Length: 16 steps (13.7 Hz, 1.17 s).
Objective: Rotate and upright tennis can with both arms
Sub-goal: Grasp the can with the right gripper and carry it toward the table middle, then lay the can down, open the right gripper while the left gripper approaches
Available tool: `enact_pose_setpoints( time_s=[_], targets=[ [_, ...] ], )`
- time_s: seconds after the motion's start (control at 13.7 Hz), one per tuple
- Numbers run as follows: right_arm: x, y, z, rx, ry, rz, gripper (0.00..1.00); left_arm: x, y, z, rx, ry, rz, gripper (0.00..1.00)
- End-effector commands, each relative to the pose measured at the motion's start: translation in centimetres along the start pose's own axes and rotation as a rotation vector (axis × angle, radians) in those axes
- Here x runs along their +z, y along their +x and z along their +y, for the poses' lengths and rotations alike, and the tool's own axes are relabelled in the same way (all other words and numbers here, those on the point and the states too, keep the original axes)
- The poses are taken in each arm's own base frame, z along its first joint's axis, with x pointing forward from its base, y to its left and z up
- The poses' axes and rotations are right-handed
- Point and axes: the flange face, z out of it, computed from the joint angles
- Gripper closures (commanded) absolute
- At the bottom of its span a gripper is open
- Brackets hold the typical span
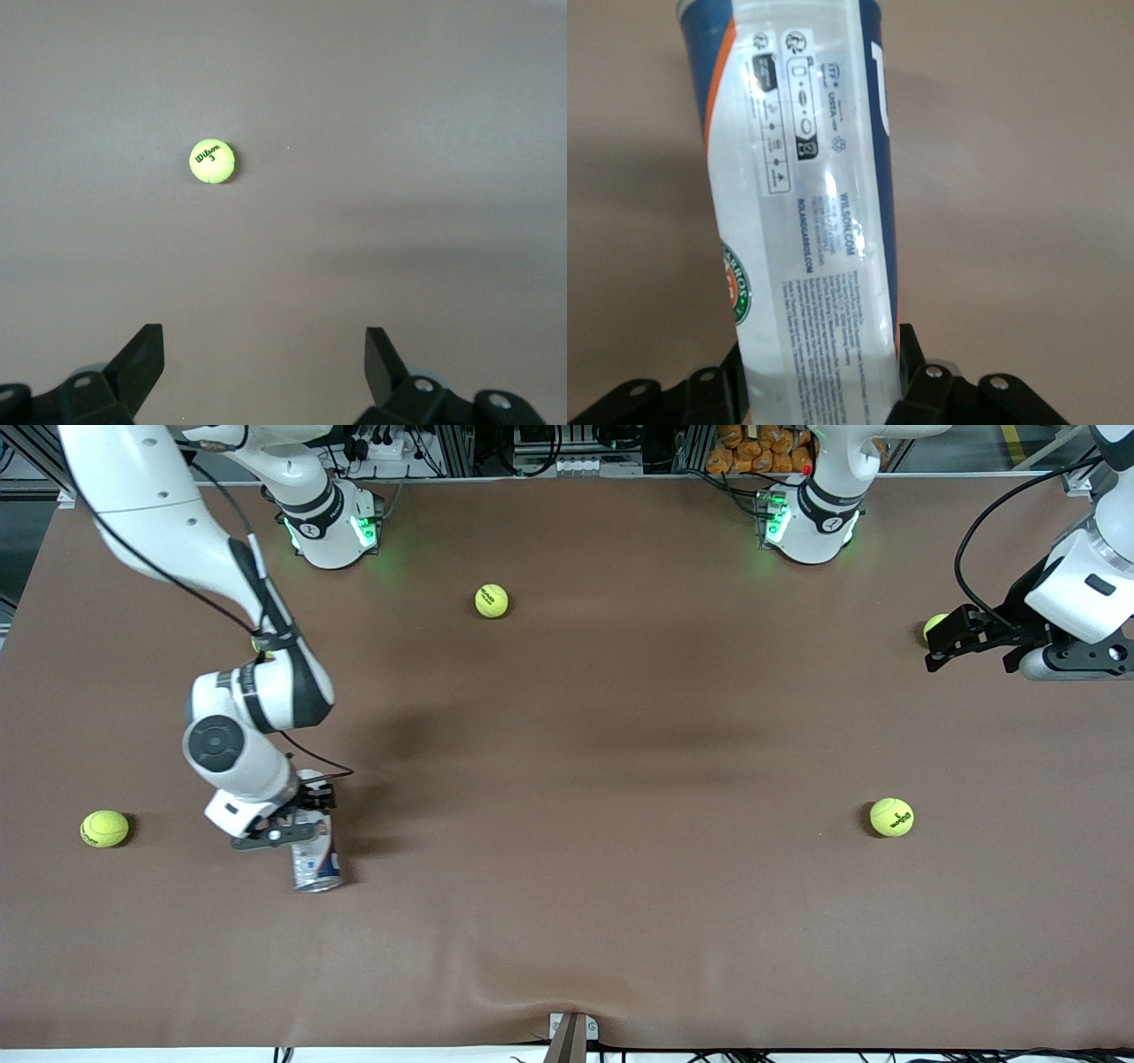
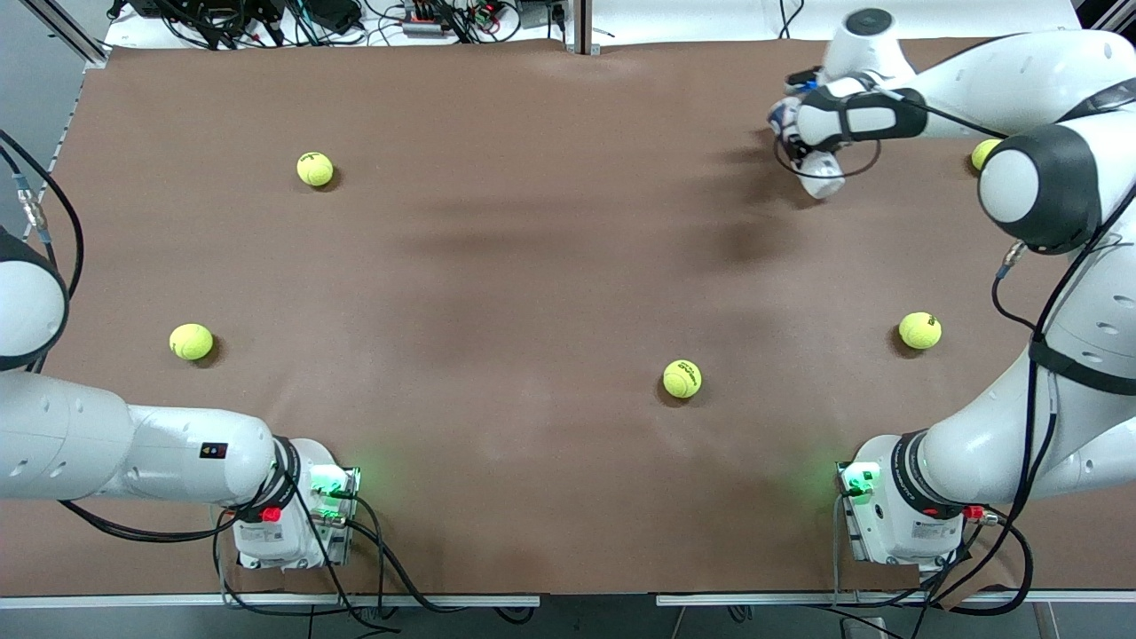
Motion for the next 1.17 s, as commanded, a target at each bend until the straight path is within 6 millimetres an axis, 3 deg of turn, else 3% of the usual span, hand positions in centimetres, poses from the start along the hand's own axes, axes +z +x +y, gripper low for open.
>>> enact_pose_setpoints(
  time_s=[0.0, 0.07, 0.22, 0.58, 0.8, 1.09],
  targets=[
    [-7.8, 2.6, -10.7, -0.158, -0.040, 0.034, 0.46, -0.3, 0.3, -0.2, -0.003, 0.005, -0.002, 0.00],
    [-9.9, 3.1, -15.5, -0.219, -0.047, 0.050, 0.46, -0.5, 0.3, 0.1, -0.001, 0.004, 0.002, 0.00],
    [-11.5, 2.7, -23.9, -0.358, -0.051, 0.090, 0.46, -0.4, 0.3, 0.3, -0.002, 0.003, -0.001, 0.00],
    [-11.0, -2.9, -41.1, -0.772, -0.153, 0.188, 0.46, -0.4, 0.4, -0.3, -0.008, 0.003, -0.001, 0.00],
    [-10.8, -4.8, -46.5, -0.989, -0.182, 0.286, 0.46, -0.3, 0.4, -0.4, -0.009, 0.003, -0.004, 0.00],
    [-8.7, -6.2, -49.8, -1.239, -0.178, 0.366, 0.44, 0.2, 0.5, -0.4, -0.009, 0.004, -0.013, 0.00]
  ],
)
